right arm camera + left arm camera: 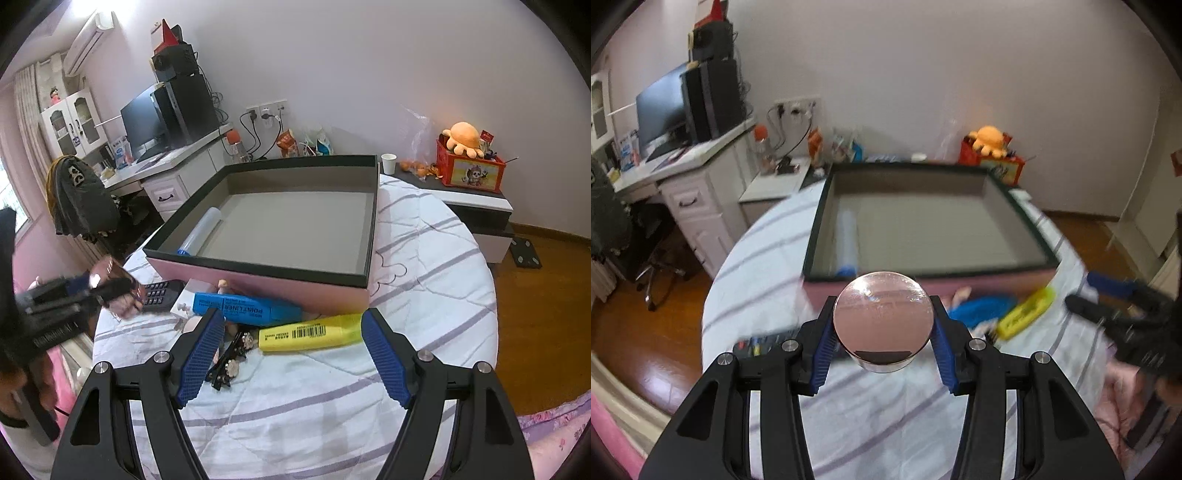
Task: Organize rigid objects
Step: 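Lower the jar into the box beside the tube and open the left gripper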
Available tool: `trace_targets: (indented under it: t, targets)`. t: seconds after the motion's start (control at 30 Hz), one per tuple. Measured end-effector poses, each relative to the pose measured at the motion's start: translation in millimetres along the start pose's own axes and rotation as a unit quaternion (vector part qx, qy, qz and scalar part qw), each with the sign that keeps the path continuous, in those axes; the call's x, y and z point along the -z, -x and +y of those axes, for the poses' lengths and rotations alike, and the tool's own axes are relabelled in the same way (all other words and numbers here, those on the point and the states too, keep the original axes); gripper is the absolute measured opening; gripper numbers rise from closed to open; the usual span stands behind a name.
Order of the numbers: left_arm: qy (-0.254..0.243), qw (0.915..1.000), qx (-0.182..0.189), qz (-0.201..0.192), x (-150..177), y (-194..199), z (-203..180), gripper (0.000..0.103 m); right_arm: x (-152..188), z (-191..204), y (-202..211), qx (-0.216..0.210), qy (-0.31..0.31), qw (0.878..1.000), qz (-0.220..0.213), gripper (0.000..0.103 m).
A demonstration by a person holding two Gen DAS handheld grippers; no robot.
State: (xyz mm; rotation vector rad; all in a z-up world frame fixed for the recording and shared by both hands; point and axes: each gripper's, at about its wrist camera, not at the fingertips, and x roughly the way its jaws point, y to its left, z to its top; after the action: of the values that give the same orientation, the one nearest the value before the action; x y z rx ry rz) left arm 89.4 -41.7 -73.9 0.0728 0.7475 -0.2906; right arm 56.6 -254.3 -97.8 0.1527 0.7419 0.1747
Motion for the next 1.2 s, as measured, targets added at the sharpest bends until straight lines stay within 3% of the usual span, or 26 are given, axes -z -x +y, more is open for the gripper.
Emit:
trace_targets:
  t: [0.23,0.43,0.77,1.2]
  targets:
    - [-0.007,0.9995,0.03,-0.011,-45.5,-33.7,-13.4,0.047,-4.2,-7.2,-10.5,0.003,-0.002,1.0,0.0,0.078]
    - [0.001,0.9992,0.033,0.021,-66.0,-86.8,-13.6,0.047,-12.2,-18.1,-21.9,0.008,-0.001,1.0,0.001,0.078]
    - [0.017,0.9968,-0.011,0.078,-57.1,-141.3,2.4,0.047,-17.2,-29.5,-46.4,-0.001,-0.001,1.0,0.016,0.078]
    - [0.03,0.9951,-0.045,0.083,-44.5,-136.1,23.0,0.05,-17.0,-24.7,-53.9,-0.008,0.003,1.0,0.019,0.078]
